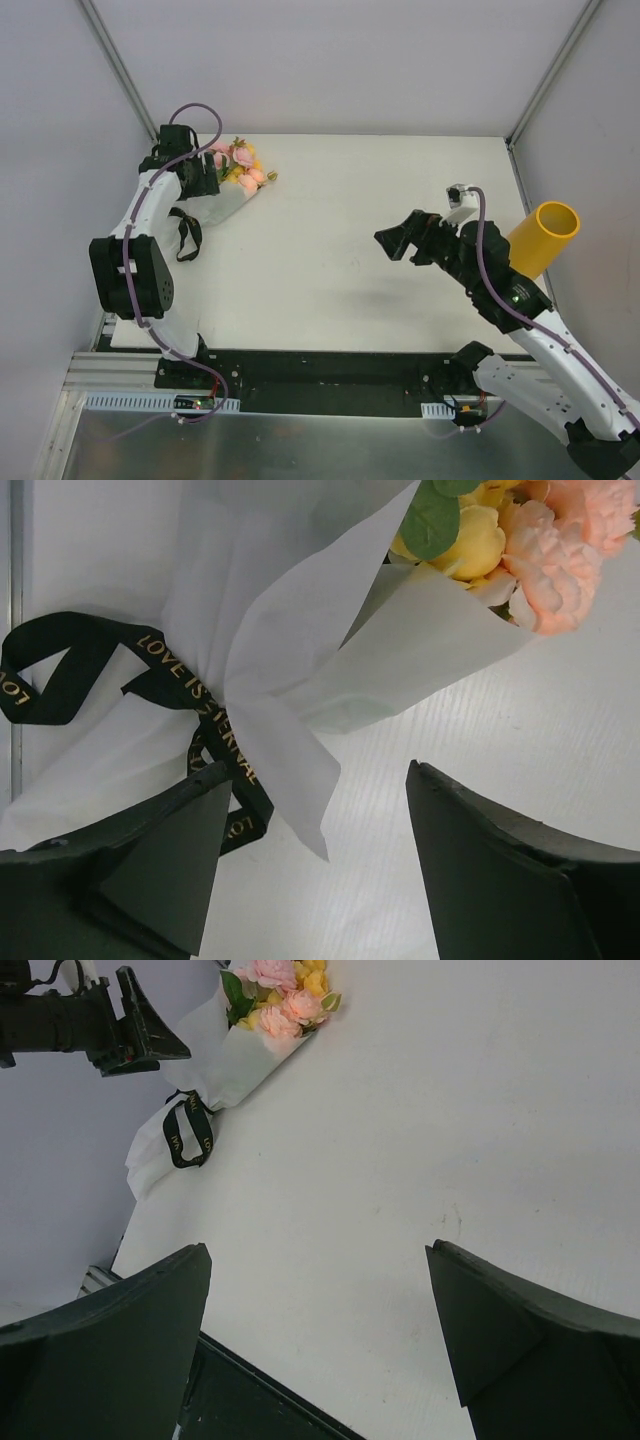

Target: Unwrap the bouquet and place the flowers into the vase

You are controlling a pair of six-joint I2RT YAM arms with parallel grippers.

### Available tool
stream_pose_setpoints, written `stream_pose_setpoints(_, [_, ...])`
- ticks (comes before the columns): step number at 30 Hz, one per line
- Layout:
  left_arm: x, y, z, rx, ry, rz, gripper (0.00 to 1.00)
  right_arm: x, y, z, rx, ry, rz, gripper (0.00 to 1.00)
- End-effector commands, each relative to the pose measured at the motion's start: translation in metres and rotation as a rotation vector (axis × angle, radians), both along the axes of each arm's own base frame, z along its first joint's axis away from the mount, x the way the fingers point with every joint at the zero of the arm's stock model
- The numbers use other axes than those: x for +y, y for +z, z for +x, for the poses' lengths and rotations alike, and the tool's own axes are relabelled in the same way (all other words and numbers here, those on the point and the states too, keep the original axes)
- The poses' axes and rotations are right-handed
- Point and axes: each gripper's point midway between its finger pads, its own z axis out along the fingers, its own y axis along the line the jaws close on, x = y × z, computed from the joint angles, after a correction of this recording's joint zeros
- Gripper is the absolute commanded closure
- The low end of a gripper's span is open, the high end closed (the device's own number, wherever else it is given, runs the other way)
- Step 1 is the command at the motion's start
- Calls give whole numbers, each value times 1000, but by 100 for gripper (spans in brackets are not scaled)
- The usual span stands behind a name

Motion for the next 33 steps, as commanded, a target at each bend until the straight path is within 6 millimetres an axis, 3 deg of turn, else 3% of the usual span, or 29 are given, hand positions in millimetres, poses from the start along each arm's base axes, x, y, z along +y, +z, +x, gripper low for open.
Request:
stream_pose_setpoints(1, [-4,4,11,-5,-72,0,29,2,29,-3,-95,24,51,1])
stream_pose_setpoints(4, [-2,-4,6,16,-51,2,38,-3,31,-4,-111,12,47,0])
stream_pose_setpoints(8, [-5,-10,3,34,-44,-27,60,-10,29,-3,-121,-20,38,0])
stream_pose_setpoints(10, [-14,-8,1,29,-54,-67,76,-12,28,-3,-119,-32,33,0])
stream_pose_setpoints(15, [-38,0,-7,11,-50,-204,100,-20,28,-1,-115,-75,33,0])
stream_pose_setpoints(21, [-57,10,-17,-5,-57,-255,100,-22,28,-2,-121,-90,58,1])
stream_pose_setpoints(24, [-27,15,-21,-29,48,-109,98,-21,28,-3,-115,-84,63,1])
stream_pose_setpoints(26, [-1,21,-23,-46,127,14,75,-20,27,-4,-112,-77,66,1])
stream_pose_setpoints(28, [11,24,-23,-47,136,79,57,-20,28,-5,-113,-75,72,1])
stream_pose_setpoints(33, [25,10,-14,6,117,146,40,-20,26,-4,-117,-76,66,1])
